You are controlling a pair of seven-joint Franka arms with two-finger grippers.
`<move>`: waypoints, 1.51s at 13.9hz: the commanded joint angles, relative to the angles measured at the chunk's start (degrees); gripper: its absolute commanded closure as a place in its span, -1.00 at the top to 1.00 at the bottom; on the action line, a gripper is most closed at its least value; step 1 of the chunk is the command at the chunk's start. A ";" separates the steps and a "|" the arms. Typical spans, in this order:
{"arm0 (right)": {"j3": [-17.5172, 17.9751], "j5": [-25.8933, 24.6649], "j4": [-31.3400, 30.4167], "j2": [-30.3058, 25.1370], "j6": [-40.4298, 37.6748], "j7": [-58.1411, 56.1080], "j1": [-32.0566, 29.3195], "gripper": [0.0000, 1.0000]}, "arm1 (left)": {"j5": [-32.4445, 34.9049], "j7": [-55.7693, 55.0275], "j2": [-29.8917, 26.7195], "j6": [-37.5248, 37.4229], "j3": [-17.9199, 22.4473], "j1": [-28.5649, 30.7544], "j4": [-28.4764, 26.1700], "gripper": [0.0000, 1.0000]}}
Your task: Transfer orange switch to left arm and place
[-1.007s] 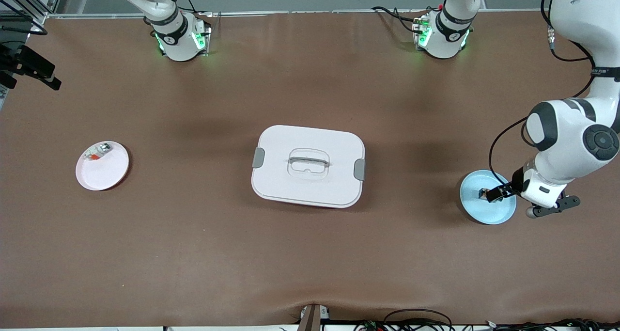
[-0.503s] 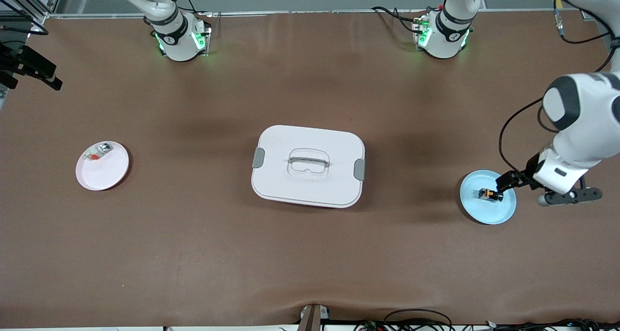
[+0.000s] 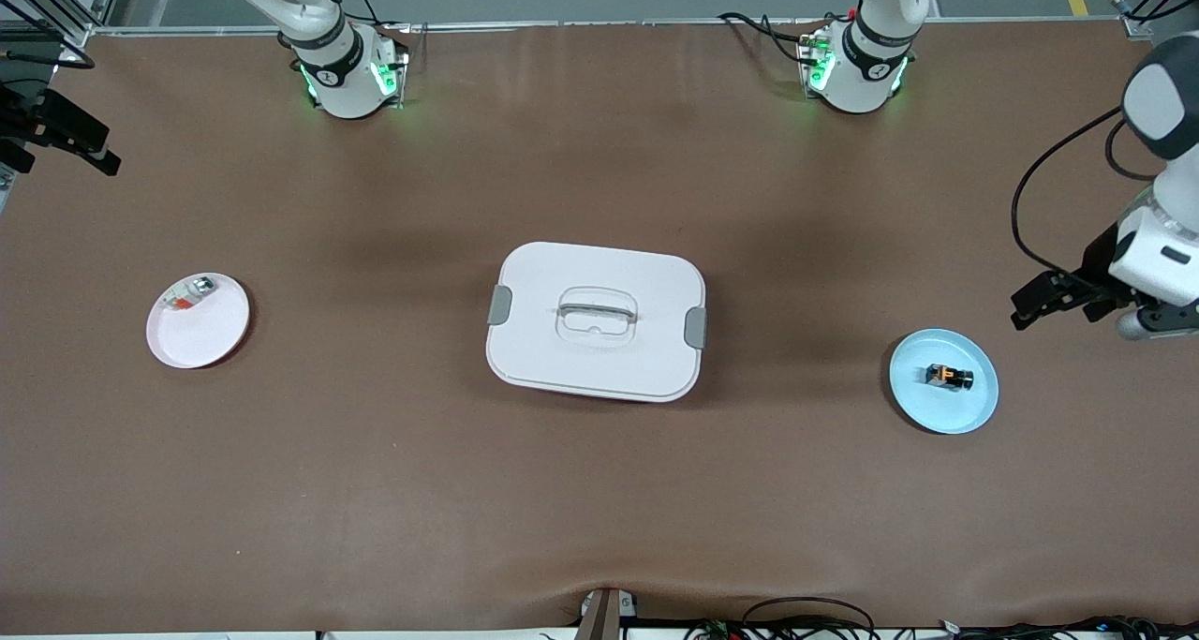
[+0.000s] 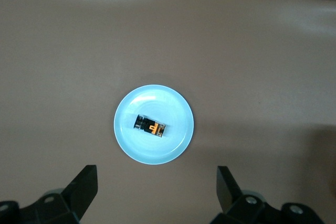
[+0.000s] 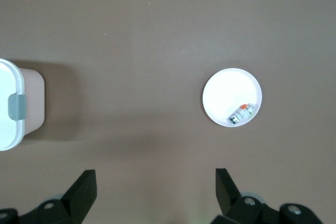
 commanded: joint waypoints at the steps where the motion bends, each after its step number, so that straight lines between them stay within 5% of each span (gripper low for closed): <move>1: -0.23 0.24 -1.48 -1.58 0.74 0.26 0.26 1.00 | 0.37 0.73 -4.44 -5.46 -0.15 0.30 0.47 1.00; 10: -0.23 0.24 -1.57 -1.58 0.66 0.26 0.26 1.00 | 0.20 0.82 -11.57 -11.99 -0.50 0.21 1.08 1.00; 15: -0.23 0.24 -1.48 -1.58 0.66 0.26 0.35 1.00 | -0.15 0.65 -9.29 -11.81 -0.15 -1.19 2.84 1.00; 21: -0.23 0.15 -1.57 -1.67 0.13 0.26 0.09 1.00 | -0.60 0.47 -5.25 -11.81 5.30 -7.34 6.71 1.00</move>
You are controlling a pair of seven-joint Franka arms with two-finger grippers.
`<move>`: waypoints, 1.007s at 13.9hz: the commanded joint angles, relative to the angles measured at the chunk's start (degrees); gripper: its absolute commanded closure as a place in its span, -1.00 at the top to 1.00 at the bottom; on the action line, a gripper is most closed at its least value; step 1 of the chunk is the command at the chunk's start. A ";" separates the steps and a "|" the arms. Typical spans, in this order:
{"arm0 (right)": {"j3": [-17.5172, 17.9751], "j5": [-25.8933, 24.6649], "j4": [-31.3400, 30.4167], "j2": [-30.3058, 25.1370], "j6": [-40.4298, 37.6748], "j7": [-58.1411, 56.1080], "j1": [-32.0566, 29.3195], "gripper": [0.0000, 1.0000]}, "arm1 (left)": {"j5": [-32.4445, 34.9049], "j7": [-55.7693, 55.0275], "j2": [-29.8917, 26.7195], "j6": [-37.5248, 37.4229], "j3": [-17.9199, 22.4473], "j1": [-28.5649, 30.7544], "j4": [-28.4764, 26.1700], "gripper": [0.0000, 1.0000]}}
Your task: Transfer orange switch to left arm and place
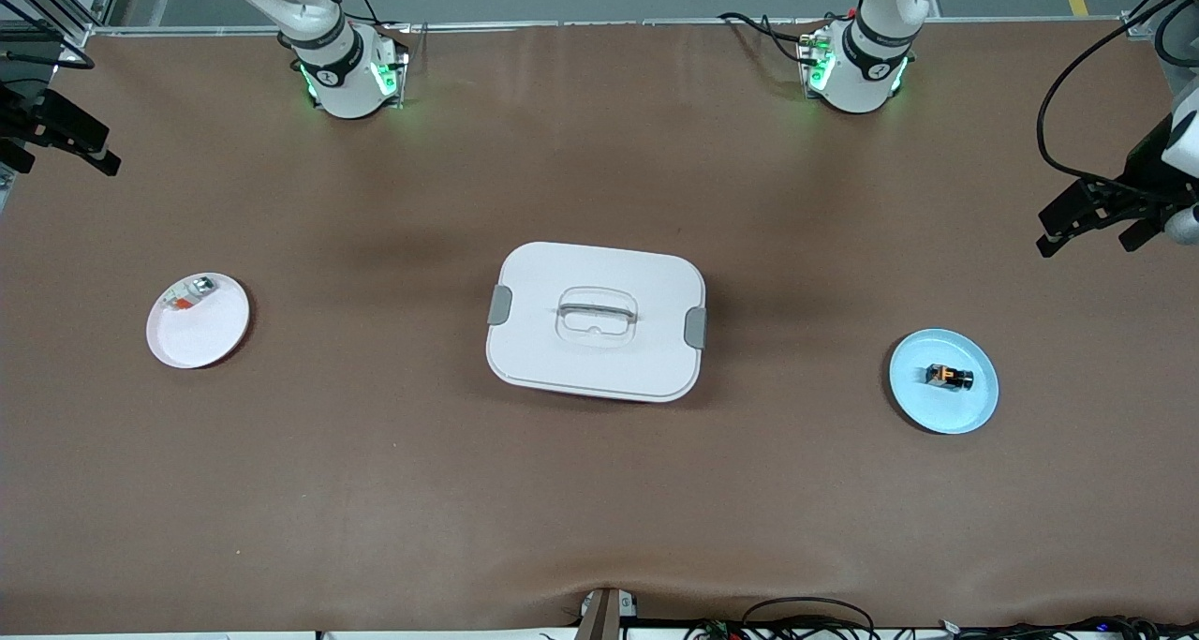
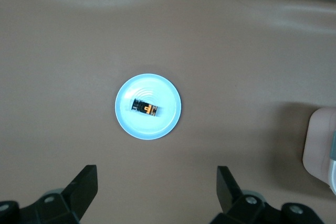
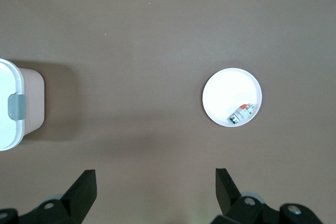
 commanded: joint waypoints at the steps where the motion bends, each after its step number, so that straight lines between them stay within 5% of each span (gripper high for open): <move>1: -0.21 0.15 -1.59 -1.66 0.12 0.26 0.09 1.00 | -0.51 0.52 1.96 -0.85 1.17 -0.97 2.48 1.00; 10: -0.21 0.15 -1.85 -1.66 0.30 0.26 0.26 1.00 | -0.43 0.87 2.93 -2.60 0.90 -0.97 4.40 1.00; 14: -0.21 0.15 -1.77 -1.66 0.30 0.26 0.27 1.00 | 0.45 0.87 5.90 -8.58 0.64 -2.11 10.72 1.00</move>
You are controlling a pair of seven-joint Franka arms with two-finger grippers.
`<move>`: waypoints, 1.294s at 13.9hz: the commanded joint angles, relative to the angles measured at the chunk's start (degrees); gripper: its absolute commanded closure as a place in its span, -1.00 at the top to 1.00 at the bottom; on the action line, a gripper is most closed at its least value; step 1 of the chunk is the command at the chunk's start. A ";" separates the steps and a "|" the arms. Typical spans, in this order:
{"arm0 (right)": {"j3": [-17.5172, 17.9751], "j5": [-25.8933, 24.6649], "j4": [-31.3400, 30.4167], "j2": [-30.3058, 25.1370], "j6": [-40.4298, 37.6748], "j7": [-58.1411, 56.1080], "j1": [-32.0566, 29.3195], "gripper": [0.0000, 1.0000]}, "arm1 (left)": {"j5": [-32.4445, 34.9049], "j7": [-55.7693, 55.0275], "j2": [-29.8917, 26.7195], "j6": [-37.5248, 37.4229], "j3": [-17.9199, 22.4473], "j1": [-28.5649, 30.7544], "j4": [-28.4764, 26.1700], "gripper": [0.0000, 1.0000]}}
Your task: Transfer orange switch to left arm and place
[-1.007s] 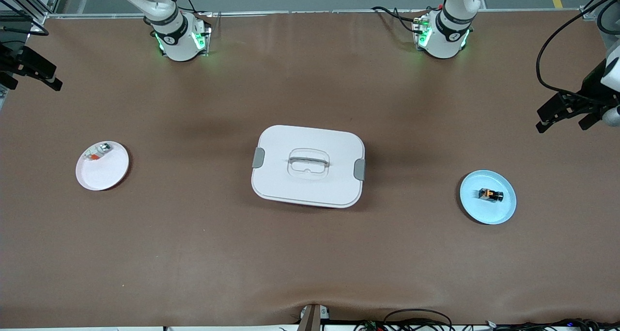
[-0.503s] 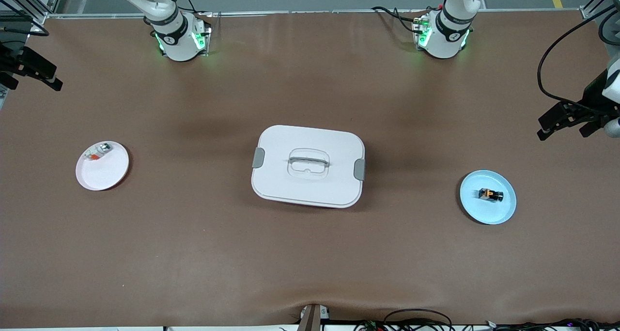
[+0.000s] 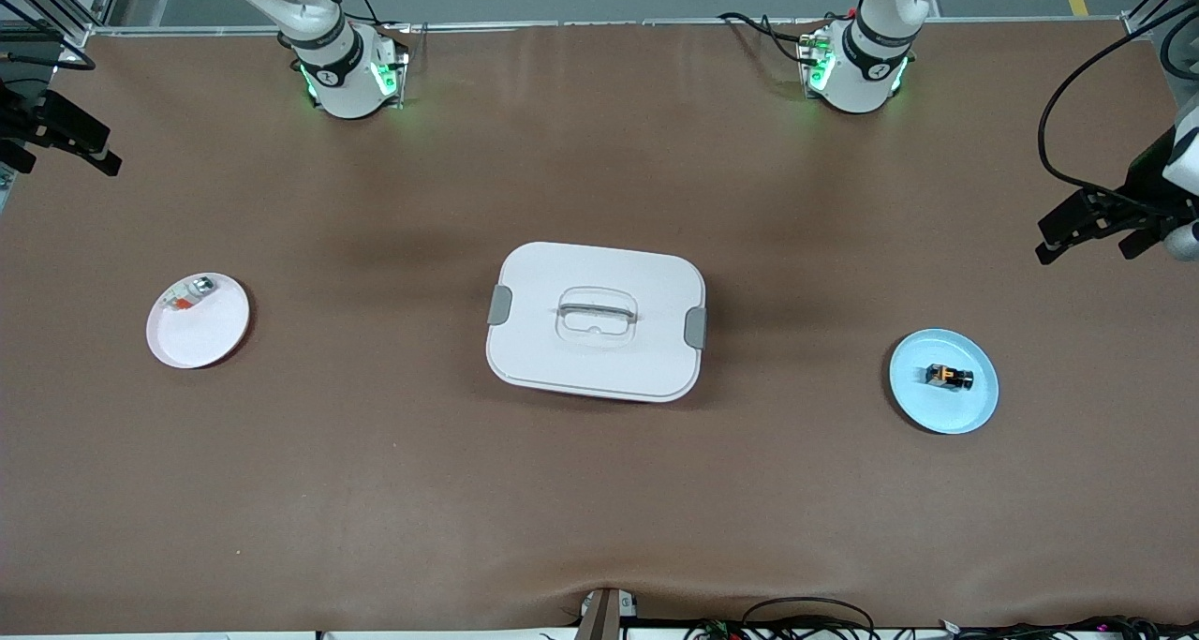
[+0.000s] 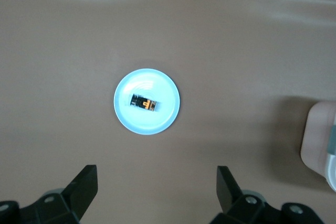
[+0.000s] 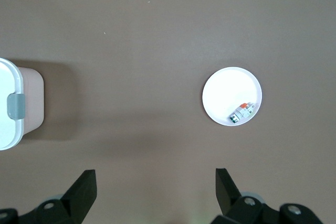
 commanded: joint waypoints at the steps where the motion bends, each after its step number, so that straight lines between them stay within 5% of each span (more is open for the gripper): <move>1: -0.15 0.15 -1.58 -1.66 0.35 0.17 0.27 1.00 | 0.54 0.83 4.85 -3.60 0.20 -1.22 7.50 1.00; 18: -0.07 -0.29 -1.32 -1.48 0.08 0.25 0.35 1.00 | -0.43 0.39 6.54 -4.93 0.20 -1.05 9.02 1.00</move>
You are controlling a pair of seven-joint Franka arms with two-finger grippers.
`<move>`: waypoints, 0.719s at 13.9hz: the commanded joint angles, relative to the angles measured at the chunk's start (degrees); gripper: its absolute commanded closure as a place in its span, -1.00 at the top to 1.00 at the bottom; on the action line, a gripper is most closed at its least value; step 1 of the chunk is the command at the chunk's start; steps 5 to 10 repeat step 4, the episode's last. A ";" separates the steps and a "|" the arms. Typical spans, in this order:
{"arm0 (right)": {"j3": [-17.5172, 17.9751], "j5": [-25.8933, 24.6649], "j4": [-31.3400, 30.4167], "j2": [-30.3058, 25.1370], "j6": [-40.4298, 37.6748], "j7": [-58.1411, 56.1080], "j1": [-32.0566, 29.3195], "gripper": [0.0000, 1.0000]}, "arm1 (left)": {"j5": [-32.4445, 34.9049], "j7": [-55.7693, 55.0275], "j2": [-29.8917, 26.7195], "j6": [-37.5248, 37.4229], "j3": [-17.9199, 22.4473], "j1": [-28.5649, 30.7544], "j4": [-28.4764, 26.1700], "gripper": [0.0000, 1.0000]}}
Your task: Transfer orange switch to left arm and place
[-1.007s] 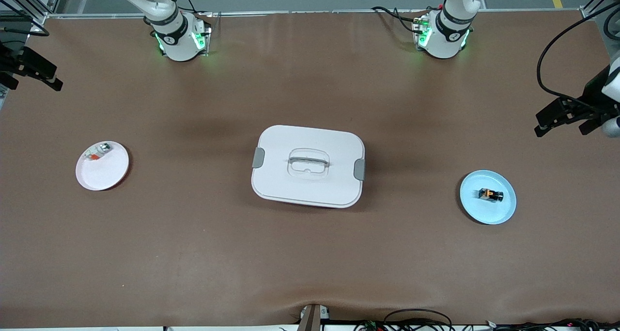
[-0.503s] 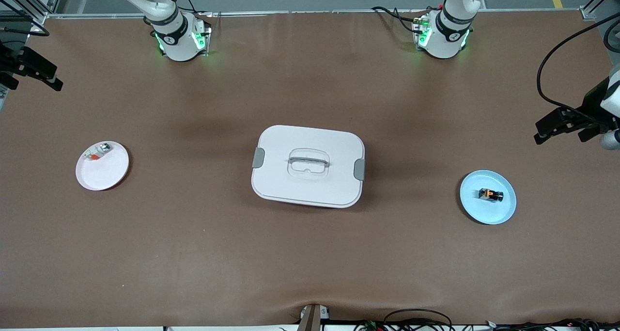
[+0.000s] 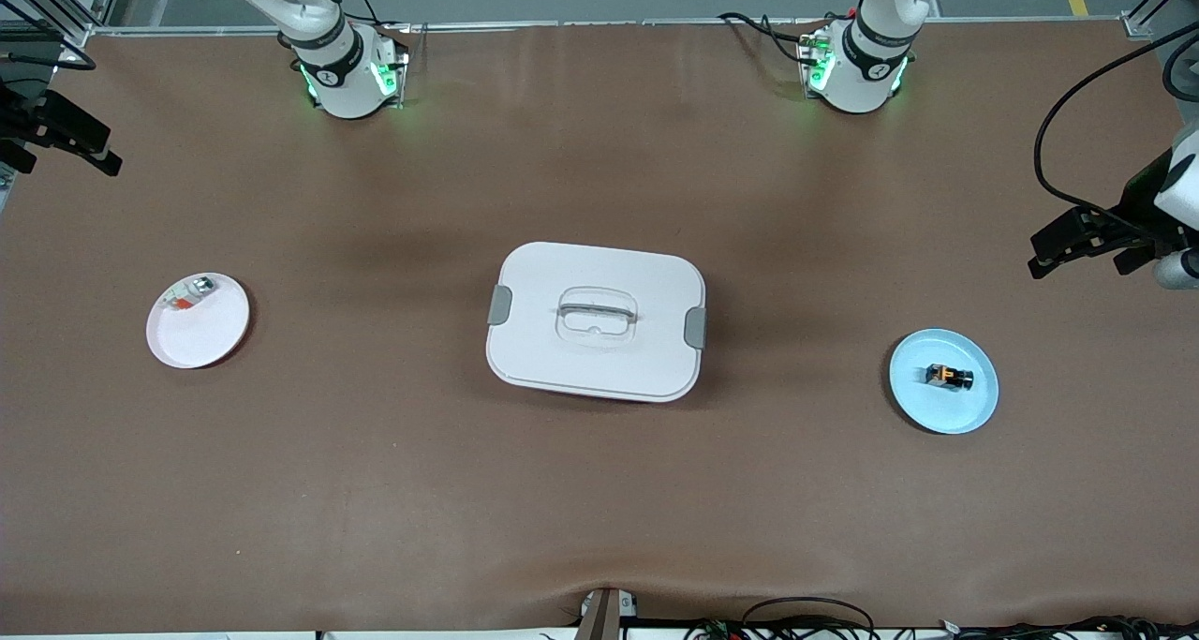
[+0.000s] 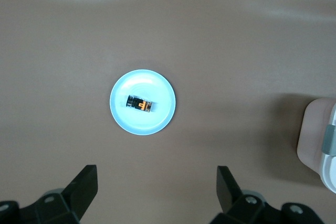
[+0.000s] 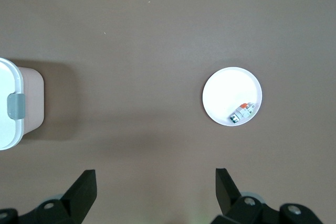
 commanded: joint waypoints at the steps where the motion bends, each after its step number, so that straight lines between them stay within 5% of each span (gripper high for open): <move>1: -0.11 -0.20 -1.22 -1.48 -0.37 0.52 0.35 1.00 | -0.34 0.38 0.59 -1.38 0.17 -0.10 1.63 1.00; 10: -0.11 -0.29 -1.04 -1.30 -0.20 0.35 0.35 1.00 | -0.43 0.38 0.59 -1.38 0.17 -0.10 1.63 1.00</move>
